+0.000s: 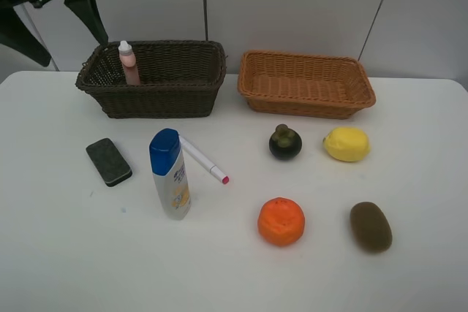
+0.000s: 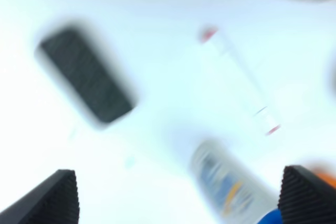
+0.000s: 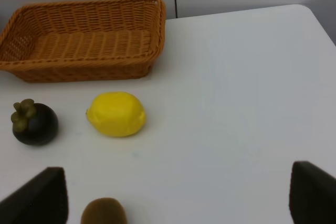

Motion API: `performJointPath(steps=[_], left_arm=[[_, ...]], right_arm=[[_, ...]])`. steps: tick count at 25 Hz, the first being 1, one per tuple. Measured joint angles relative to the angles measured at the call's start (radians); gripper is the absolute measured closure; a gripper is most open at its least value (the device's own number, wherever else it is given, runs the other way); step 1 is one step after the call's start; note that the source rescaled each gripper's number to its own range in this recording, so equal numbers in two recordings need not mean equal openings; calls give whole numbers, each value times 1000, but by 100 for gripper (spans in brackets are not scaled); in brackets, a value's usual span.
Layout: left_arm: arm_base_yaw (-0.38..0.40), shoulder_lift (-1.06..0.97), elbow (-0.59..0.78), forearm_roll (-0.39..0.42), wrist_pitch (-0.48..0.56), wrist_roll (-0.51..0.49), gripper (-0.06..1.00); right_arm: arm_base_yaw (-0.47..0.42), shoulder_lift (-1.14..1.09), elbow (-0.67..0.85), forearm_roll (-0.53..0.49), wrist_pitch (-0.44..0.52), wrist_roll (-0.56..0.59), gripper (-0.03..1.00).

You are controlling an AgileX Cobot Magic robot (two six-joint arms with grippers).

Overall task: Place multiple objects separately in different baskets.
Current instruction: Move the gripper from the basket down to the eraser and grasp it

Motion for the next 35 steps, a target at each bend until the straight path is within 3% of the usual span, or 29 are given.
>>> performJointPath(steps=[6, 11, 21, 35], left_arm=[[0, -45, 270, 57, -9, -98, -5], [0, 31, 378, 53, -172, -131, -5], [0, 210, 404, 21, -416, -224, -5], [0, 337, 404, 19, -645, -285, -5]], right_arm=[[0, 0, 0, 0, 0, 0, -3], [0, 0, 0, 0, 0, 0, -3], [0, 0, 0, 0, 0, 0, -3], [0, 0, 0, 0, 0, 0, -3]])
